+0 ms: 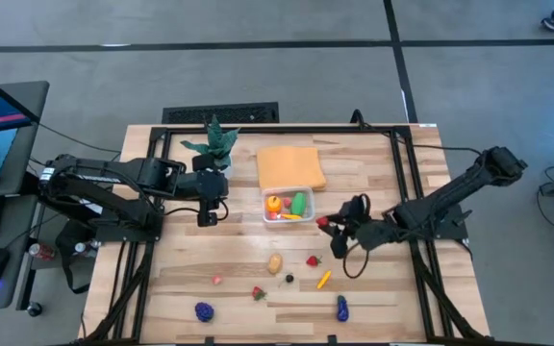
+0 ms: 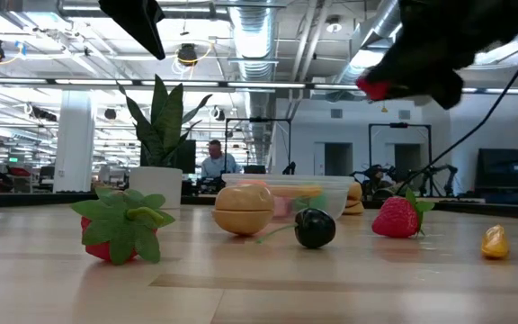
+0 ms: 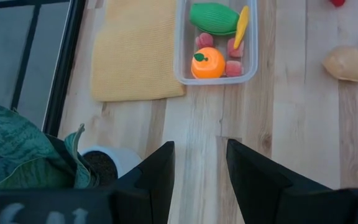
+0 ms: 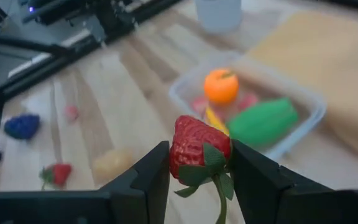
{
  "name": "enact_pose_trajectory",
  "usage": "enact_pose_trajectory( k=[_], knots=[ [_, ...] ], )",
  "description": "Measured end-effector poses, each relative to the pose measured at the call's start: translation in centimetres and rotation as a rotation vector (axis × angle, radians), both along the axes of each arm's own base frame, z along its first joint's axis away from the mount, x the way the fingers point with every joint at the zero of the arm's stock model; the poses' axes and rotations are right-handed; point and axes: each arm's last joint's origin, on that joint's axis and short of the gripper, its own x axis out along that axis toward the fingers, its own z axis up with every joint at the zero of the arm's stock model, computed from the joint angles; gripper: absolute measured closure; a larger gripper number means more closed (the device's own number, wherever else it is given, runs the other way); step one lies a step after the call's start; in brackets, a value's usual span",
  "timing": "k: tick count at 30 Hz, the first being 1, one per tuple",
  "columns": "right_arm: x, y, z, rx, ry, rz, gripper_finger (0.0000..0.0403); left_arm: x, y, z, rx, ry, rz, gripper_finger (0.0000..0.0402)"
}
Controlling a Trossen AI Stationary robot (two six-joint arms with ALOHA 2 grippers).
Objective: Pick and placing Produce into tupperware
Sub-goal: Put the right red strawberry into the transparent bin
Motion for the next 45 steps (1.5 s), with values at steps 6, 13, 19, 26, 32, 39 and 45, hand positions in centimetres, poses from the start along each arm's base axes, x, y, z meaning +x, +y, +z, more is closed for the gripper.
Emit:
enact_pose_trajectory(
  k=[6,13,19,26,32,39,45],
  knots=[
    [1.1,-1.7,0.5,-0.055,-0.039,-0.028,0.0248,0.0,0.0,0.0,-0.003,-0.004,0.013,0.0264],
    [2.1,-3.7,0.4,-0.094,-0.026,-0.043,0.0256,0.0,0.0,0.0,-0.002,-0.007,0.018,0.0264],
    [3.3,-5.2,-0.1,-0.112,-0.028,-0.037,0.0255,0.2,0.1,0.1,0.01,-0.029,0.028,0.0264],
    [5.0,-6.7,-1.7,-0.083,-0.018,-0.013,0.025,0.2,0.1,0.2,0.024,-0.039,0.041,0.0264],
    [6.6,-7.8,-3.7,-0.042,-0.013,0.007,0.0257,0.3,0.1,0.2,0.022,-0.049,0.055,0.0264],
    [7.9,-8.9,-5.8,0.007,-0.014,0.035,0.0247,0.3,0.1,0.2,0.019,-0.051,0.062,0.0264],
    [9.1,-9.9,-6.6,0.03,-0.018,0.025,0.0251,0.3,0.1,0.2,0.02,-0.052,0.066,0.0264]
  ],
)
